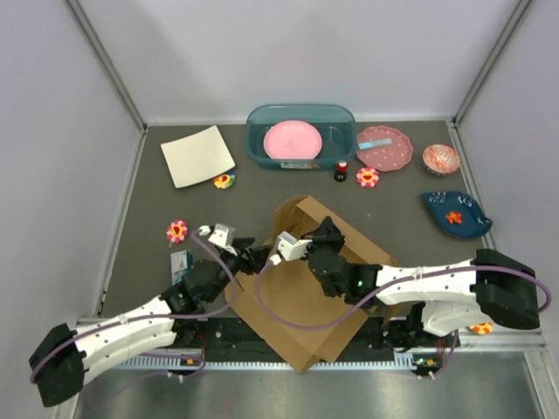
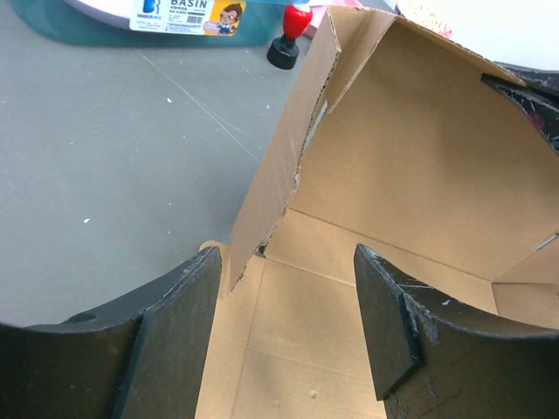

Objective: Fold the paper box

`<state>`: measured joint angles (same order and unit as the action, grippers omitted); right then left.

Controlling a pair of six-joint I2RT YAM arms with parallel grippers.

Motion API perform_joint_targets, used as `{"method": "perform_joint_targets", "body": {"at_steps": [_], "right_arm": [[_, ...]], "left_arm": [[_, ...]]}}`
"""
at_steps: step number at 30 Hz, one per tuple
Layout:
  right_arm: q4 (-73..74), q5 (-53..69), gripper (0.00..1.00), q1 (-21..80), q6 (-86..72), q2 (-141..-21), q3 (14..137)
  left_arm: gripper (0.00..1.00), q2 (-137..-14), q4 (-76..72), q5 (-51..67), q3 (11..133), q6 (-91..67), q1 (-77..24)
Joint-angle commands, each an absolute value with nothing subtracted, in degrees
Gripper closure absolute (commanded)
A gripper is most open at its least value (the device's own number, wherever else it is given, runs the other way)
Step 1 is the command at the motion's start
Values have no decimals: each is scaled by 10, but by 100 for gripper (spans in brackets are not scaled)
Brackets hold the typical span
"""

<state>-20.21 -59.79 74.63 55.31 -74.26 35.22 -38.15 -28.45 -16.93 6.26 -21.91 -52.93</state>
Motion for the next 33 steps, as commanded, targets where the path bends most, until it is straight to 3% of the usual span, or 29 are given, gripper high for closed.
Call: {"method": "perform_joint_targets", "body": {"at_steps": [1,7,10,17,22,28,33], "right_arm": [[-205,-576,100,757,527,-747,347],[-205,-574,100,757,527,-748,350],[-201,-575,100,757,526,-747,348],[-198,-576,100,763,524,-745,349],[-187,-576,100,766,517,-744,348],[-185,-576,100,766,512,-744,348],[-176,-578,100,767,510,-738,351]], "left_arm": [[32,-313,-276,-217,35,-242,-532],[35,-325,-324,-364,35,-266,-530],[44,-398,-372,-379,62,-260,-515],[53,-640,-348,-250,215,-281,-421],[53,-713,-439,-167,235,-319,-383],[54,-787,-448,-44,275,-318,-376],[51,-816,-503,-19,250,-332,-376]]}}
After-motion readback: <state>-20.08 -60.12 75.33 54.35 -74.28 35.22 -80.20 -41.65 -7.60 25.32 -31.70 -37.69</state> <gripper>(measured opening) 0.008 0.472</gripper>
